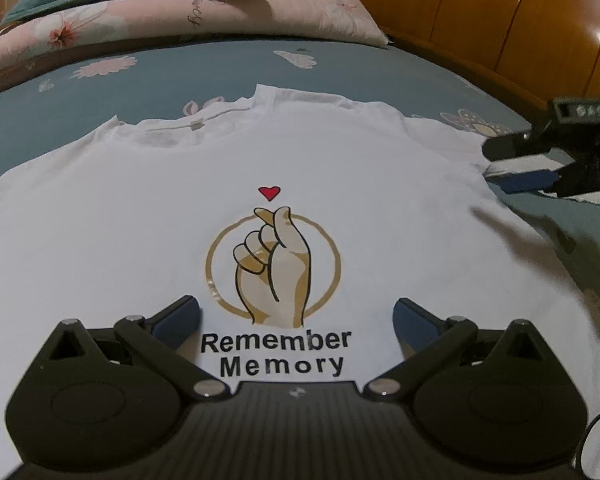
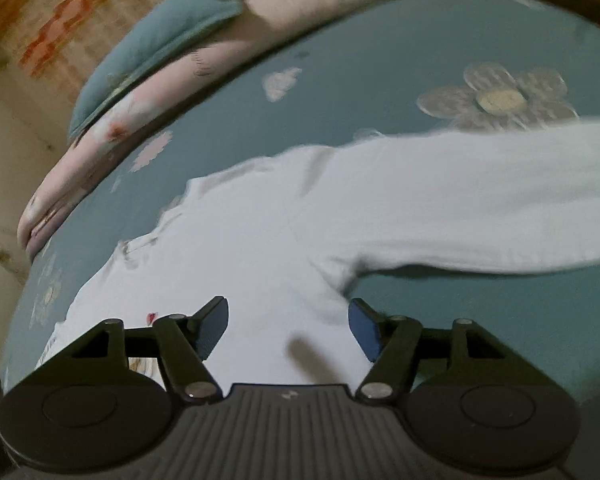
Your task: Fold clothes
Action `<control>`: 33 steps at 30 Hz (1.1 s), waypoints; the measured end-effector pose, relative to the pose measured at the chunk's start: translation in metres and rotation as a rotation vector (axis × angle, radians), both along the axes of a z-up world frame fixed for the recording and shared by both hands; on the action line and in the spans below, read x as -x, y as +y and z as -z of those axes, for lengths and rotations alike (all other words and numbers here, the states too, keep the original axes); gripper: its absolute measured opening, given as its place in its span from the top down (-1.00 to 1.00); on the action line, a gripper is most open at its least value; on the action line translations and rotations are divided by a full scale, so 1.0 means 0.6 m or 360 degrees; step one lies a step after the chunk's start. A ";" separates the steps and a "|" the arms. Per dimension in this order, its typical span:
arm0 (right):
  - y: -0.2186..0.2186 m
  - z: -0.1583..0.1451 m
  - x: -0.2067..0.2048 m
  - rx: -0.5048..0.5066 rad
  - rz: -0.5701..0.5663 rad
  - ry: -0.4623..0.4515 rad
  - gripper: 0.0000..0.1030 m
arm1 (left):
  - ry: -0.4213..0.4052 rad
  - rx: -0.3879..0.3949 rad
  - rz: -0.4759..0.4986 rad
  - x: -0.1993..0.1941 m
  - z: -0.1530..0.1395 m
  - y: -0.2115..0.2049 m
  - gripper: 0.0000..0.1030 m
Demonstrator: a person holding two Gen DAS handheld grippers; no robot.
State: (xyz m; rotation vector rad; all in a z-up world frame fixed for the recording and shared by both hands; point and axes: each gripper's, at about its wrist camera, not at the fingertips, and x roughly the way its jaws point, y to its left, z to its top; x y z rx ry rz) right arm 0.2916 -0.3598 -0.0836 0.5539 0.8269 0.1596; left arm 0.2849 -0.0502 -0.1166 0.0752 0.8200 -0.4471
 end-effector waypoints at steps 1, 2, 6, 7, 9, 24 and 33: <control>0.011 -0.002 -0.002 -0.0027 -0.0048 -0.0007 -0.39 | 0.0003 0.0002 0.0001 0.000 0.000 0.000 -0.98; 0.020 0.001 -0.007 -0.0015 -0.0078 0.0008 -0.40 | 0.0006 0.0006 0.0000 0.000 0.000 0.001 -0.98; 0.029 0.028 -0.017 0.0121 -0.0099 0.0120 -0.34 | 0.0015 0.0021 0.0013 0.000 -0.001 0.005 -0.98; 0.020 0.029 -0.009 0.0131 -0.0078 0.0121 -0.34 | 0.0020 0.0018 0.0021 -0.001 -0.001 0.005 -0.98; -0.002 0.019 0.015 0.0153 -0.0020 0.0118 -0.34 | 0.0032 0.0007 0.0022 -0.001 -0.003 0.005 -0.99; 0.018 -0.035 0.095 0.0320 -0.0025 0.0074 -0.50 | 0.0035 0.0056 0.0079 0.026 -0.052 -0.006 -0.99; -0.006 -0.070 0.061 0.0290 0.0030 -0.0052 -0.53 | 0.0143 -0.0024 0.0062 0.011 -0.012 -0.015 -0.99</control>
